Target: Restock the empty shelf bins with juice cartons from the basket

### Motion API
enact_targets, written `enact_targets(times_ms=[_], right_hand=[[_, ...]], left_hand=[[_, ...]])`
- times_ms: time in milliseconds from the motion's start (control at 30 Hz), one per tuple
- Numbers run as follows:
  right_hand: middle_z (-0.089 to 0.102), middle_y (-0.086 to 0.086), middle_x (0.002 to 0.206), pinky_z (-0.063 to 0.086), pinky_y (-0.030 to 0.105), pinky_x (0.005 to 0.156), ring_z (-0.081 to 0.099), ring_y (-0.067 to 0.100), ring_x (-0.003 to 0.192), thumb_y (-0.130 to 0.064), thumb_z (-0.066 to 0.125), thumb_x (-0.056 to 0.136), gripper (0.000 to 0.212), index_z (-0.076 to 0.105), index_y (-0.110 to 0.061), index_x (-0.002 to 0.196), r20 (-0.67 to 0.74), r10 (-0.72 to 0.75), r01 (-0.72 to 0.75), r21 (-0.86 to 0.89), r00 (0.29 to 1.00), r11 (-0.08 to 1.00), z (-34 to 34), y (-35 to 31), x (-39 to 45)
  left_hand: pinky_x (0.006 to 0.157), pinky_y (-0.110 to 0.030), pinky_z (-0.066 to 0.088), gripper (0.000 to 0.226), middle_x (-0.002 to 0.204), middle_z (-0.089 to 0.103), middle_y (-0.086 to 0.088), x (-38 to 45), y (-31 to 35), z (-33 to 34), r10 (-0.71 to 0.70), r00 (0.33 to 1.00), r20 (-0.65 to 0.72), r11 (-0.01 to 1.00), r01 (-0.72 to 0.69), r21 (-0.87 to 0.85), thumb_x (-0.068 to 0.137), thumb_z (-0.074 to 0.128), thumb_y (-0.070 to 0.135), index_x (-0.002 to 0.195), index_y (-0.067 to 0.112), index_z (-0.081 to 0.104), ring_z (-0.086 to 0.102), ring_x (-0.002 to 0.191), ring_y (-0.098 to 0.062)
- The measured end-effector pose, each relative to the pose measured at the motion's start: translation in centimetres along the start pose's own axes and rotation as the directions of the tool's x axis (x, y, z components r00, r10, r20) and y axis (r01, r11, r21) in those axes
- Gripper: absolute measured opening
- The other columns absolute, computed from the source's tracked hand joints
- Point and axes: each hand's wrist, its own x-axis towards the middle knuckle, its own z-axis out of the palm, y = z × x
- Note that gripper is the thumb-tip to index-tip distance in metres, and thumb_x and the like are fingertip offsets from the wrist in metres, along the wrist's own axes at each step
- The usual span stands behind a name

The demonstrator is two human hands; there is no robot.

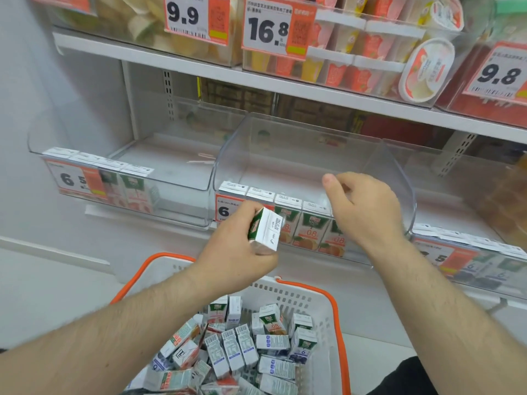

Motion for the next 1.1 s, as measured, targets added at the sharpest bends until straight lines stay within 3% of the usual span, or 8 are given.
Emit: enact_targets(times_ms=[100,233,333,467,567,667,900,1100], right_hand=[[0.064,0.001,0.064,0.052,0.04,0.063,0.061,0.019,0.065,-0.066,0.047,0.078,0.045,0.064,-0.025,0.075,0.206,0.016,-0.125,0.529,0.978,0.839,0.1,-4.6,-3.4],[0.071,0.003,0.076,0.059,0.045,0.067,0.068,0.02,0.067,-0.065,0.061,0.069,0.049,0.056,-0.031,0.105,0.542,-0.023,-0.298,0.497,0.84,0.815,1.8,-6.6,-5.8],[0.072,0.007,0.074,0.059,0.044,0.063,0.067,0.023,0.064,-0.025,0.067,0.081,0.017,0.061,-0.025,0.098,0.527,0.001,-0.37,0.595,0.85,0.714,2.4,-6.1,-5.4],[0.07,-0.003,0.064,0.047,0.023,0.047,0.06,0.008,0.054,0.004,0.053,0.091,0.021,0.064,-0.013,0.099,0.516,0.032,-0.443,0.7,0.856,0.561,1.5,-5.3,-5.0],[0.069,-0.005,0.069,0.044,0.02,0.049,0.058,0.009,0.061,-0.004,0.057,0.088,0.021,0.065,-0.02,0.1,0.501,-0.021,-0.418,0.744,0.865,0.522,1.2,-5.2,-5.3],[0.068,-0.003,0.084,0.047,0.018,0.061,0.061,0.006,0.073,-0.017,0.055,0.075,0.038,0.064,-0.03,0.109,0.463,-0.092,-0.365,0.792,0.882,0.489,1.6,-5.6,-5.8],[0.064,-0.009,0.111,0.052,0.033,0.088,0.062,0.016,0.098,-0.019,0.068,0.069,0.071,0.042,-0.046,0.129,0.294,-0.19,-0.117,0.774,0.937,0.622,1.9,-7.9,-6.5],[0.062,-0.013,0.123,0.05,0.038,0.092,0.06,0.01,0.106,-0.067,0.046,0.071,0.068,0.053,-0.037,0.132,0.172,-0.195,0.04,0.642,0.966,0.766,1.7,-13.2,-3.7]], left_hand=[[0.065,-0.026,0.049,0.042,0.092,0.057,0.011,-0.4,0.1,0.0,-0.013,0.998,-0.058,0.992,0.02,0.127,0.074,0.077,0.025,0.099,0.03,0.044,0.055,0.083,-0.005],[0.071,-0.029,0.043,0.05,0.095,0.051,0.015,-0.6,-0.8,0.0,0.056,0.997,-0.053,0.967,-0.041,0.251,0.068,0.076,0.03,0.101,0.031,0.039,0.052,0.095,-0.014],[0.089,-0.029,0.046,0.072,0.109,0.047,0.018,-1.1,-1.4,-0.6,0.022,0.999,0.03,0.967,-0.029,0.253,0.063,0.081,0.036,0.116,0.039,0.033,0.048,0.109,-0.01],[0.086,-0.013,0.047,0.091,0.128,0.048,0.015,-1.9,-1.4,-2.8,-0.155,0.983,0.096,0.987,0.158,-0.022,0.062,0.088,0.034,0.135,0.041,0.033,0.053,0.112,-0.001],[0.091,-0.038,0.052,0.066,0.116,0.067,0.009,-2.3,-1.4,-4.1,-0.304,0.923,0.235,0.872,0.369,-0.321,0.067,0.079,0.032,0.127,0.03,0.052,0.065,0.101,-0.014],[0.077,-0.038,0.057,0.033,0.095,0.073,0.0,-2.4,-1.3,-4.5,-0.303,0.896,0.324,0.779,0.429,-0.457,0.085,0.068,0.001,0.114,0.014,0.062,0.069,0.083,-0.017],[0.086,-0.037,0.057,0.045,0.111,0.066,-0.013,-1.8,-2.1,-7.1,-0.244,0.943,0.226,0.706,0.332,-0.626,0.083,0.046,-0.027,0.111,0.006,0.059,0.067,0.092,-0.026],[0.093,-0.038,0.05,0.043,0.108,0.069,-0.006,-1.1,-1.9,-9.9,-0.213,0.968,0.132,0.733,0.248,-0.633,0.088,0.045,-0.023,0.112,0.01,0.058,0.066,0.094,-0.025]])
